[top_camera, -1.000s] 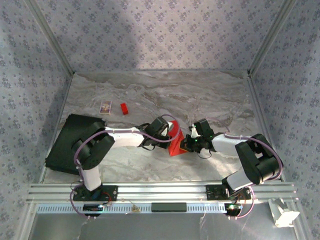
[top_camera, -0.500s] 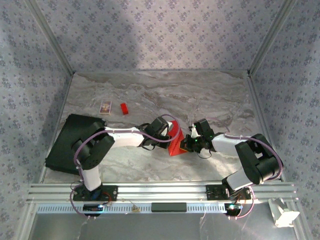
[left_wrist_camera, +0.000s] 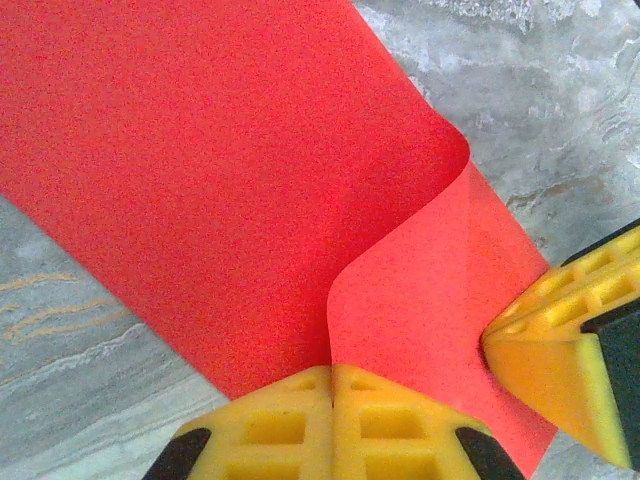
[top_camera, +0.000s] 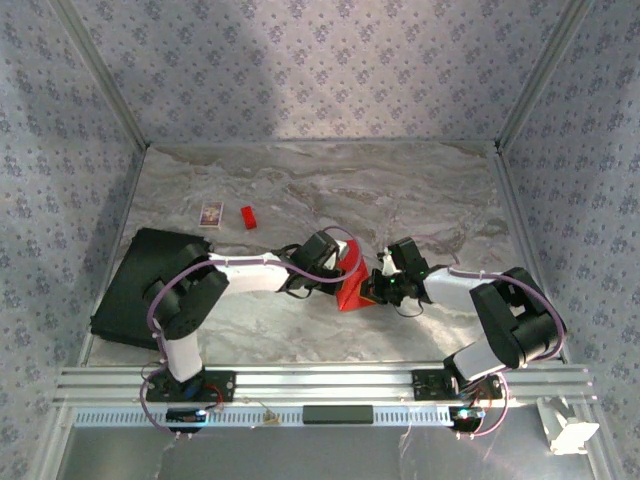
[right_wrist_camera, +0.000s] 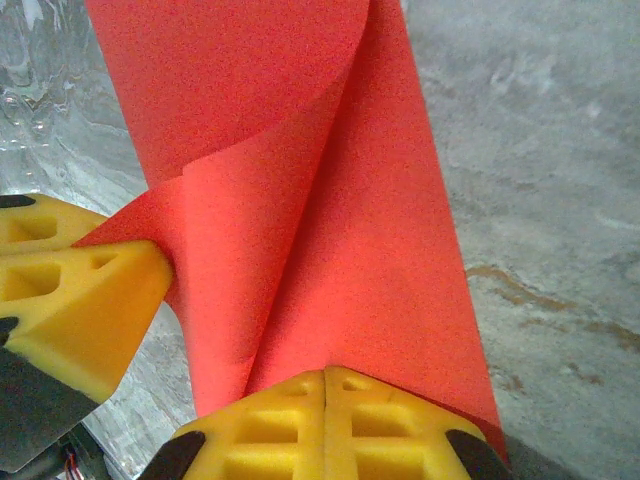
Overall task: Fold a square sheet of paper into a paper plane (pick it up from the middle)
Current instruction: Fold the triangle a second time at the center of the table.
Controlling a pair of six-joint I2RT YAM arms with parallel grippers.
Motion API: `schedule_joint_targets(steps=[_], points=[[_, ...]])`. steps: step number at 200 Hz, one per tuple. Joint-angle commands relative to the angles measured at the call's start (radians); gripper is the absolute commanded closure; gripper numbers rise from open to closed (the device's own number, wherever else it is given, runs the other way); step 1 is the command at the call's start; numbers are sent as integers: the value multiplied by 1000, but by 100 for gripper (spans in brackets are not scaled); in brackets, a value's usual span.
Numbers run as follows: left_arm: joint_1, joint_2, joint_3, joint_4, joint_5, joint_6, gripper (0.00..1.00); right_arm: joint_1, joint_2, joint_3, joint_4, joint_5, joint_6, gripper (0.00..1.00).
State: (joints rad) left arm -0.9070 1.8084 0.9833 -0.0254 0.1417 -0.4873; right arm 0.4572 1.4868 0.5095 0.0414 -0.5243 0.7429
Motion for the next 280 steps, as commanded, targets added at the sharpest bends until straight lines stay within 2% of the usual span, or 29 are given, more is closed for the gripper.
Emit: schedule_joint_targets(steps=[1, 221, 253, 280], points=[[5, 17, 24, -15, -5, 14, 100, 4, 27, -1, -67, 39, -18, 99], [5, 66, 37, -42, -7, 26, 100, 2, 30, 4, -68, 37, -17, 99], [5, 69, 32, -39, -1, 26, 100, -7, -11, 12, -42, 19, 6, 96], [5, 70, 33, -39, 2, 26, 100, -8, -61, 33, -4, -8, 37, 97]])
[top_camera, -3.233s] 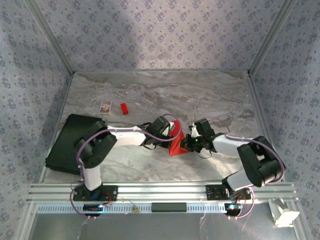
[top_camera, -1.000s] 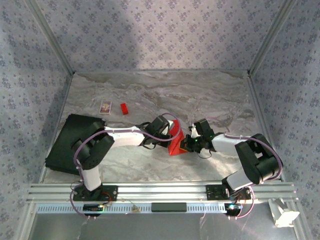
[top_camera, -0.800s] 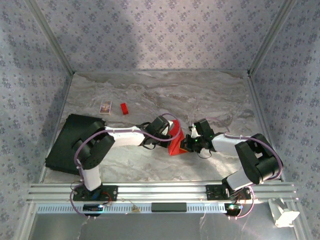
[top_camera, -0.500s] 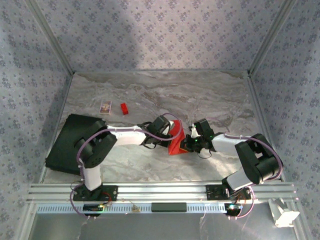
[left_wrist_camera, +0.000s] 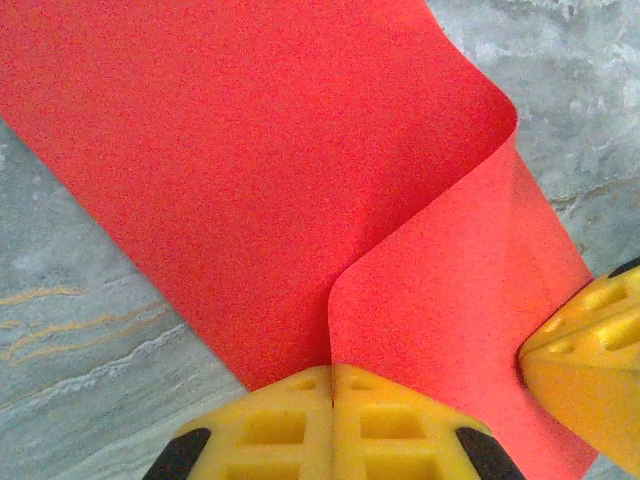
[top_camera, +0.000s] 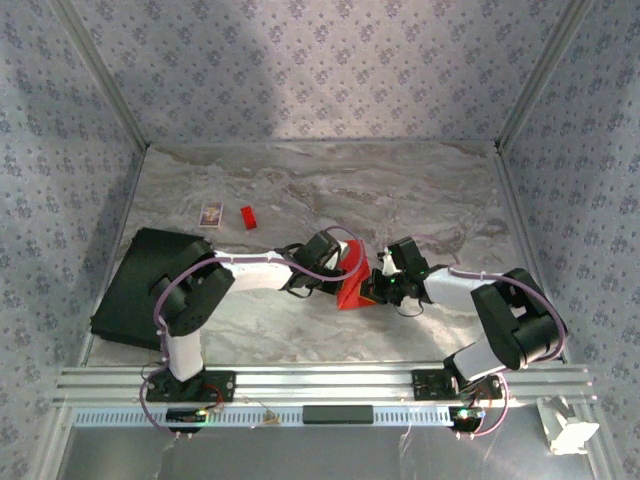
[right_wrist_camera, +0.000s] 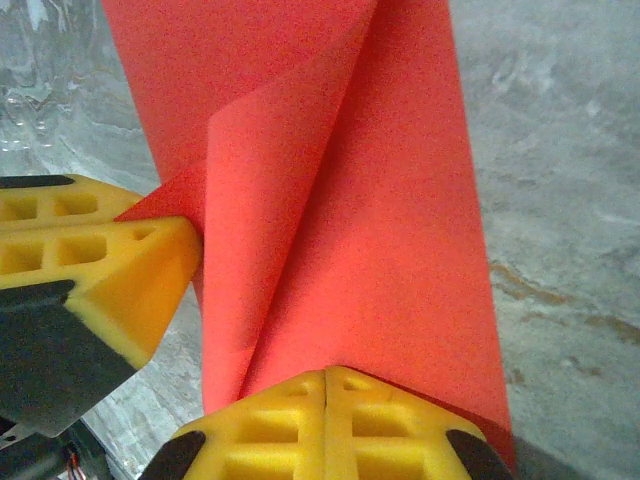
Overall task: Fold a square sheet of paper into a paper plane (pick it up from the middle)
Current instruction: Fold the triangle a second time at the center of the table.
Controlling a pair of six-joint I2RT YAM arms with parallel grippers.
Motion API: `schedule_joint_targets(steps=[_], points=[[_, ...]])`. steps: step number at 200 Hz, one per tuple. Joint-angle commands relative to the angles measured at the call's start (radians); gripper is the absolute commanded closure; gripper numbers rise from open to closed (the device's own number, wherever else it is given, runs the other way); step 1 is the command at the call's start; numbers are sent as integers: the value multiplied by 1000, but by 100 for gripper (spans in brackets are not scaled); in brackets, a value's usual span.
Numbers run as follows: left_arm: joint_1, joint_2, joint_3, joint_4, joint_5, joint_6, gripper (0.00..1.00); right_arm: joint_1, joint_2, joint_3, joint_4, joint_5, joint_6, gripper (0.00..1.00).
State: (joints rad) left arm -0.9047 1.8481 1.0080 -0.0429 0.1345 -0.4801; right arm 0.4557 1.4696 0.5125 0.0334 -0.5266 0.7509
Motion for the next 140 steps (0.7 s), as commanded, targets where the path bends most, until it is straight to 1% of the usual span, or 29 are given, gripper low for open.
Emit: schedule_joint_targets(steps=[1, 20, 42, 68, 117, 140], points=[[3, 31, 9, -22, 10, 18, 100, -6, -43, 31, 6, -7, 31, 97], [3, 31, 10, -23, 10, 20, 100, -5, -43, 49, 42, -33, 60, 99], [3, 33, 12, -23, 11, 20, 100, -1, -37, 63, 76, -30, 89, 100], [3, 35, 13, -23, 11, 20, 100, 12, 9, 93, 125, -58, 117, 100], [3, 37, 14, -22, 18, 18, 100, 36, 109, 138, 140, -48, 131, 100], [2, 36, 12, -23, 16, 20, 100, 36, 134, 128, 106, -11, 115, 100]])
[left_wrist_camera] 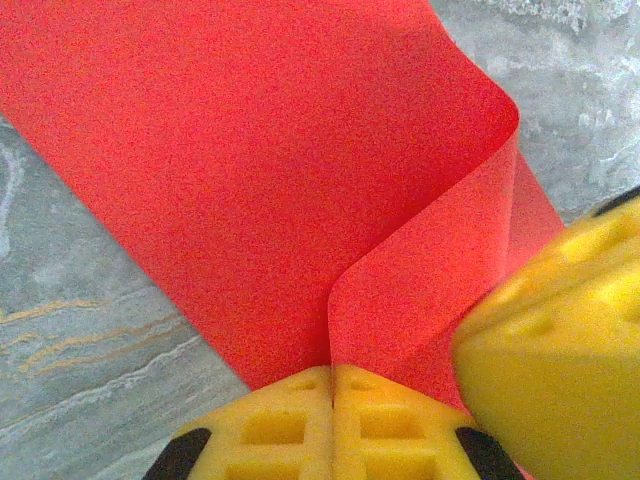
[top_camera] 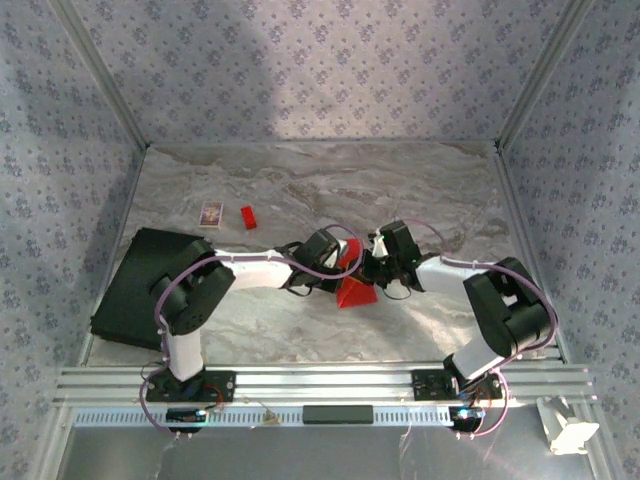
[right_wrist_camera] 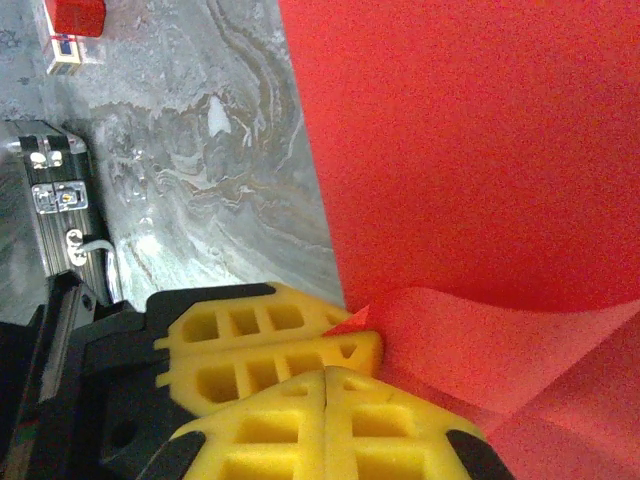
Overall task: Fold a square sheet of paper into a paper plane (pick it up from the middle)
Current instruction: Fold the triangle a second time at the center of the table.
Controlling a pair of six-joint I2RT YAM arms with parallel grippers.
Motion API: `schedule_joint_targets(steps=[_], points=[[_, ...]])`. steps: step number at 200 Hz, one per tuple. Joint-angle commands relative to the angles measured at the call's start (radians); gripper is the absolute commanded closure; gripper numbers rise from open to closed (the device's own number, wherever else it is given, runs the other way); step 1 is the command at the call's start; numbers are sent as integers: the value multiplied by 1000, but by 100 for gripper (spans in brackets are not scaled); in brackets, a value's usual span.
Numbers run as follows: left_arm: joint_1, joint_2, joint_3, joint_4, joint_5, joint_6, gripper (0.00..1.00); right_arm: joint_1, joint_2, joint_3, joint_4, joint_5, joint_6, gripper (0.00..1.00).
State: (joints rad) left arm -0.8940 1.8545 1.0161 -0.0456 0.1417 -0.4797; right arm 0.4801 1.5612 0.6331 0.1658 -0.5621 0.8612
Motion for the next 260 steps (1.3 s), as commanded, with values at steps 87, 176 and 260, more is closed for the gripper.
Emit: schedule_joint_targets(steps=[87, 176, 260], points=[[-8, 35, 3, -36, 13, 30, 100, -25, 56, -108, 10, 35, -2, 99], [-9, 30, 3, -43, 16, 30, 100, -81, 45, 33, -120, 43, -56, 98], [-8, 30, -7, -39, 16, 32, 100, -155, 107, -38, -17, 6, 5, 98]])
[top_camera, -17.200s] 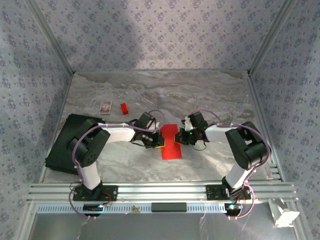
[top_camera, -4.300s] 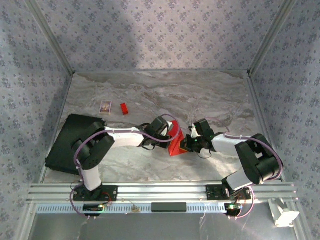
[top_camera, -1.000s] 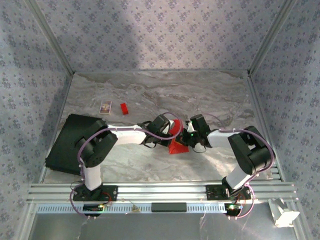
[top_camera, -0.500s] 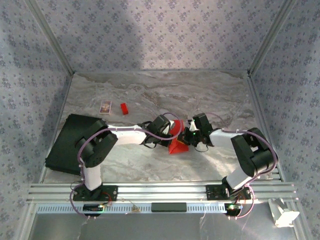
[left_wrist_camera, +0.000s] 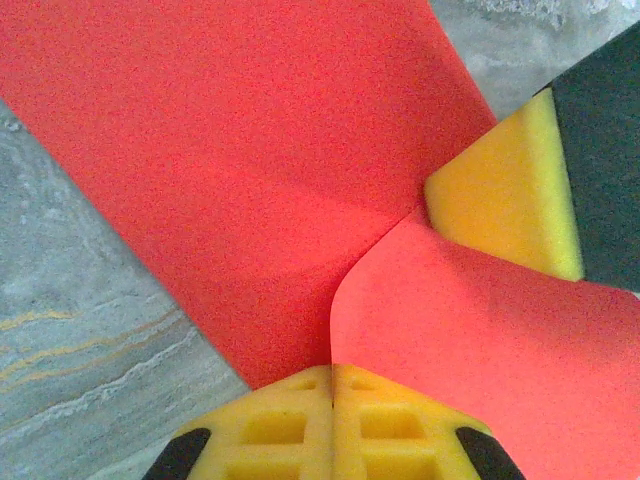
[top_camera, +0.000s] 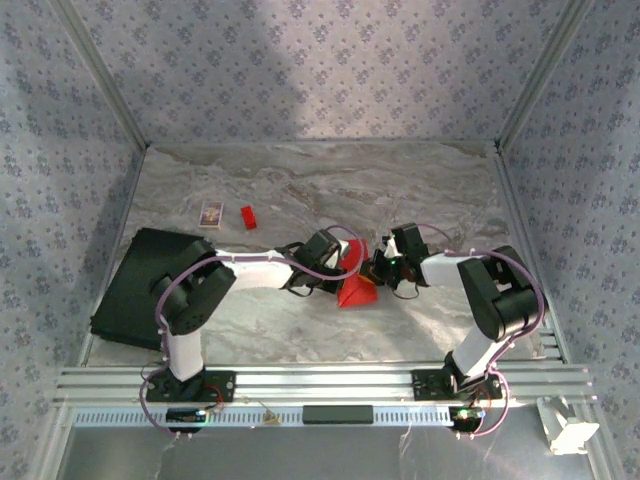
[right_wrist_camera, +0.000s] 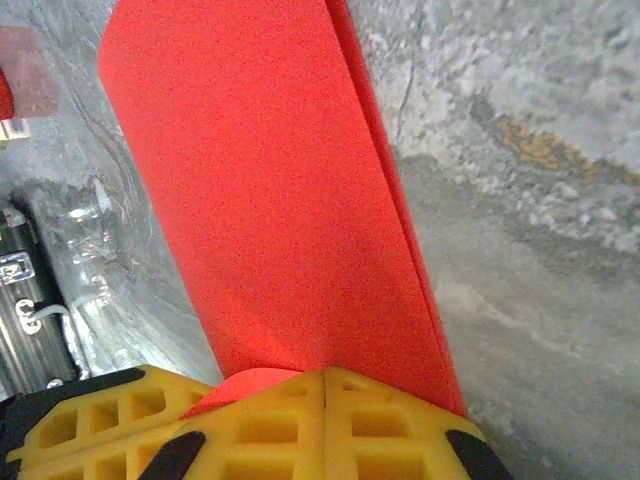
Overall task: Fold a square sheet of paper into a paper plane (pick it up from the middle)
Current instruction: Fold the triangle a second time at the center of the table.
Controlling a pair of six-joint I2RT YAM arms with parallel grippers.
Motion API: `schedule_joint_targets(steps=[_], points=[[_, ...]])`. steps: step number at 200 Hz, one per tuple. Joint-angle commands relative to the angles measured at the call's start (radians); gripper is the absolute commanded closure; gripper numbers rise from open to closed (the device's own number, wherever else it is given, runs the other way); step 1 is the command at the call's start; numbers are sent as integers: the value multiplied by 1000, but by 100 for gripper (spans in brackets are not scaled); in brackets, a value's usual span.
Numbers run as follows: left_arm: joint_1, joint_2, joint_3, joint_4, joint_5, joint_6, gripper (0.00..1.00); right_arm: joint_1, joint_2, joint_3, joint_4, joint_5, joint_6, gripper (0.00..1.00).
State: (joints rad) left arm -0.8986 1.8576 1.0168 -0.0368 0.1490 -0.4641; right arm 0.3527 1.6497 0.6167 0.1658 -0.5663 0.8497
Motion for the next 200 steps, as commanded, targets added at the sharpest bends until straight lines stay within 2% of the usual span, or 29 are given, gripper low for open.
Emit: schedule_joint_targets(steps=[1, 29, 66, 101, 137, 159, 200], points=[[-3, 28, -9, -48, 10, 17, 100, -28, 16, -20, -17, 8, 16, 98], [-3, 26, -10, -48, 10, 16, 100, -36, -25, 31, -64, -7, -19, 98], [-3, 28, -9, -44, 11, 15, 100, -48, 24, 6, -57, 35, -27, 99], [-4, 27, -14, -45, 11, 16, 100, -66, 55, -79, 81, 37, 65, 99], [-3, 25, -17, -48, 9, 18, 100, -66, -51, -30, -10, 40, 33, 99], [-3, 22, -21, -42, 8, 15, 100, -42, -146, -15, -99, 91, -17, 99], [-3, 33, -20, -35, 11, 13, 100, 40, -107, 17, -75, -2, -30, 99]])
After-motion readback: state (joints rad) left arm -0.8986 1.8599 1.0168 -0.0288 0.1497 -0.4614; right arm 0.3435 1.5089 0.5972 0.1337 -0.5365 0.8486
